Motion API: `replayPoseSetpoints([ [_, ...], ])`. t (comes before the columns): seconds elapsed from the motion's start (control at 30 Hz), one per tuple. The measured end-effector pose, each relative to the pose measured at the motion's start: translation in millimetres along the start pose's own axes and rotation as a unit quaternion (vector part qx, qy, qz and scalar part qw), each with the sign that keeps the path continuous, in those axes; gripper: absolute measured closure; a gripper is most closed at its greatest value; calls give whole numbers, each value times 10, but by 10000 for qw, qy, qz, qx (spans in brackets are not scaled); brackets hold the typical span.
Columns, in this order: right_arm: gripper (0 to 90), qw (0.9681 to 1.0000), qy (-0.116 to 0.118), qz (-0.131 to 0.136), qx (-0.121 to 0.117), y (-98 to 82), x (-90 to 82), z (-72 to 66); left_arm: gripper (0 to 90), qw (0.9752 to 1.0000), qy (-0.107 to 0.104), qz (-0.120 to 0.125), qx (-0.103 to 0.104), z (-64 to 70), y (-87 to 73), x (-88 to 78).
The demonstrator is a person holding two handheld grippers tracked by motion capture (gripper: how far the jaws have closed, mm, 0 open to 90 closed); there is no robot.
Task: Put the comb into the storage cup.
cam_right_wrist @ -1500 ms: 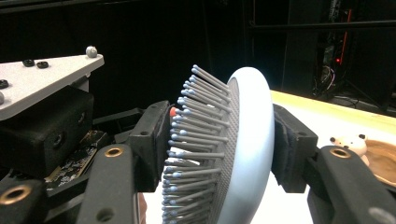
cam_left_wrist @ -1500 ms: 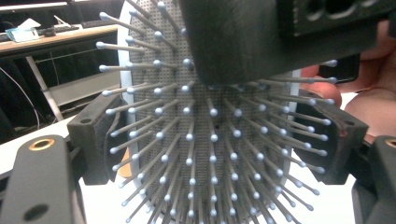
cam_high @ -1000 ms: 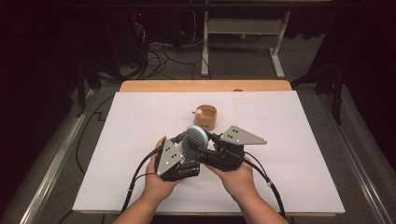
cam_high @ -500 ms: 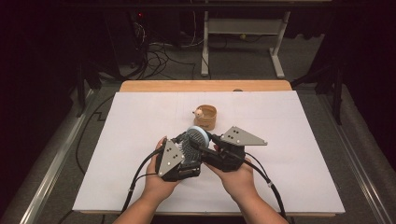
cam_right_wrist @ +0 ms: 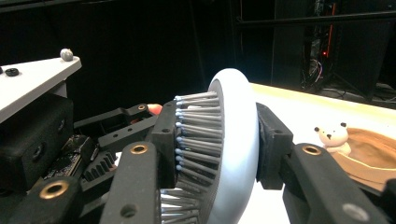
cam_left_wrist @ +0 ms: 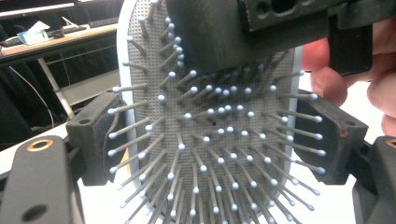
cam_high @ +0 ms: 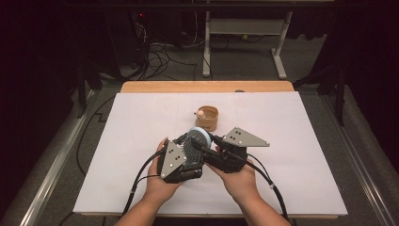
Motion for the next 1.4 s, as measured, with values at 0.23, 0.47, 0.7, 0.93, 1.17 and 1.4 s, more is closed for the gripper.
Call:
replayPoseSetpoints([
  [0.23,624,10000,-31,-10,-56,-2,4,-1,201,10000,-4,-9,31,-7,-3,3],
  [0.47,628,10000,-47,19,-69,6,3,-5,200,10000,-6,20,-4,-11,8,-1],
  [0.7,628,10000,-50,26,-65,1,12,1,197,10000,9,-32,-24,-13,13,1],
  [0.93,630,9999,-34,89,-53,12,-5,3,158,9998,-125,10,-125,-9,30,-7],
  [1.17,630,9999,-97,126,-68,34,-38,36,130,9996,-276,-28,-91,-15,22,-12],
  [1.4,629,9995,-234,169,-103,71,-116,118,106,9991,-362,33,-198,-76,5,-44],
])
Point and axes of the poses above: each handheld gripper's, and its own axes: x roughly forward along the jaws, y roughly out of its top, z roughly to its right, the point moved 4 cm from there along x, roughly forward along the jaws, and after that the axes turned 5 degrees about y, right-handed, at the moved point
